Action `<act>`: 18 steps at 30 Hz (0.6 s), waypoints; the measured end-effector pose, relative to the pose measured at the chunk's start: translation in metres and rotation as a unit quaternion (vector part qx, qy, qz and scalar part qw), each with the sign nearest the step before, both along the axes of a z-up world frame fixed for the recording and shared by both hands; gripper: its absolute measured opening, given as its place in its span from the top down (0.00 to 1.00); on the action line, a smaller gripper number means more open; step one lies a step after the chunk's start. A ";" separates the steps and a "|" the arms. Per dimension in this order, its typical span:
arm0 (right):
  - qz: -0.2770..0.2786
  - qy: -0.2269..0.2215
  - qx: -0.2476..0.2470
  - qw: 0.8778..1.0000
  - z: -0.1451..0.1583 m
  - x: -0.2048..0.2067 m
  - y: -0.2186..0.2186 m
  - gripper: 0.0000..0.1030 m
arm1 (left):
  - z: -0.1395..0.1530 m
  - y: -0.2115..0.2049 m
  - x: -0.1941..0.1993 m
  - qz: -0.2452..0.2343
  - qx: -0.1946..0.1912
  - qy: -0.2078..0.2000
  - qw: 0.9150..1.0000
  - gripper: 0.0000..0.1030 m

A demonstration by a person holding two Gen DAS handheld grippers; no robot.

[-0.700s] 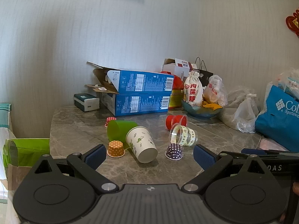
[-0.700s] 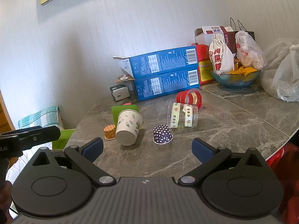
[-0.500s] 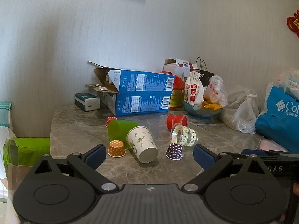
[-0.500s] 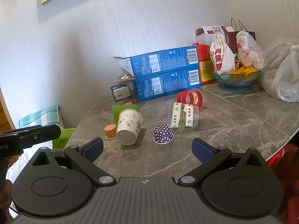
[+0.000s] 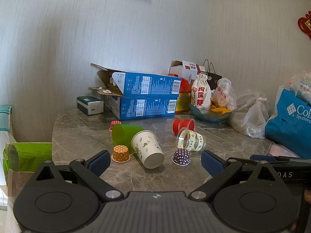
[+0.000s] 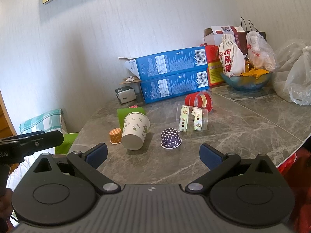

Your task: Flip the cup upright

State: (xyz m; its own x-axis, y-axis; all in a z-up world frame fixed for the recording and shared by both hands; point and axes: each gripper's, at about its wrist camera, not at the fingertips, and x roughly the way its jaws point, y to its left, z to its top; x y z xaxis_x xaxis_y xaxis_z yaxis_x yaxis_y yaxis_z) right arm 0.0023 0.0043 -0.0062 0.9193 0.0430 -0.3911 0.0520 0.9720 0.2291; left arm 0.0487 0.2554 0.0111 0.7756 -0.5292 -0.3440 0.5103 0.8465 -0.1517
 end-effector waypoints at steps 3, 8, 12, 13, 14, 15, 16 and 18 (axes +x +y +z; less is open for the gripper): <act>0.000 0.000 0.000 1.000 0.000 0.000 0.000 0.01 | 0.000 -0.001 -0.001 0.000 0.001 0.000 1.000 0.02; 0.000 0.000 0.001 1.000 0.000 -0.001 -0.001 0.01 | -0.001 -0.002 -0.001 -0.002 0.002 0.000 1.000 0.02; 0.000 0.000 0.002 1.000 0.000 -0.001 -0.001 0.01 | -0.001 -0.002 -0.001 -0.001 0.002 0.000 1.000 0.02; 0.000 0.000 0.002 1.000 -0.001 -0.001 -0.001 0.01 | -0.001 -0.002 -0.001 -0.001 0.002 0.000 1.000 0.02; 0.000 0.000 0.002 1.000 -0.001 0.000 -0.001 0.01 | -0.001 -0.002 -0.001 -0.001 0.002 0.001 1.000 0.02; 0.000 0.001 0.003 1.000 -0.001 0.000 -0.001 0.01 | -0.001 -0.002 -0.001 -0.001 0.002 0.001 1.000 0.02; 0.000 0.001 0.004 1.000 -0.001 0.000 -0.001 0.01 | -0.002 -0.002 -0.001 -0.001 0.002 0.001 1.000 0.02; 0.000 0.001 0.005 1.000 -0.001 0.000 -0.001 0.01 | -0.002 -0.002 -0.001 -0.001 0.002 0.002 1.000 0.02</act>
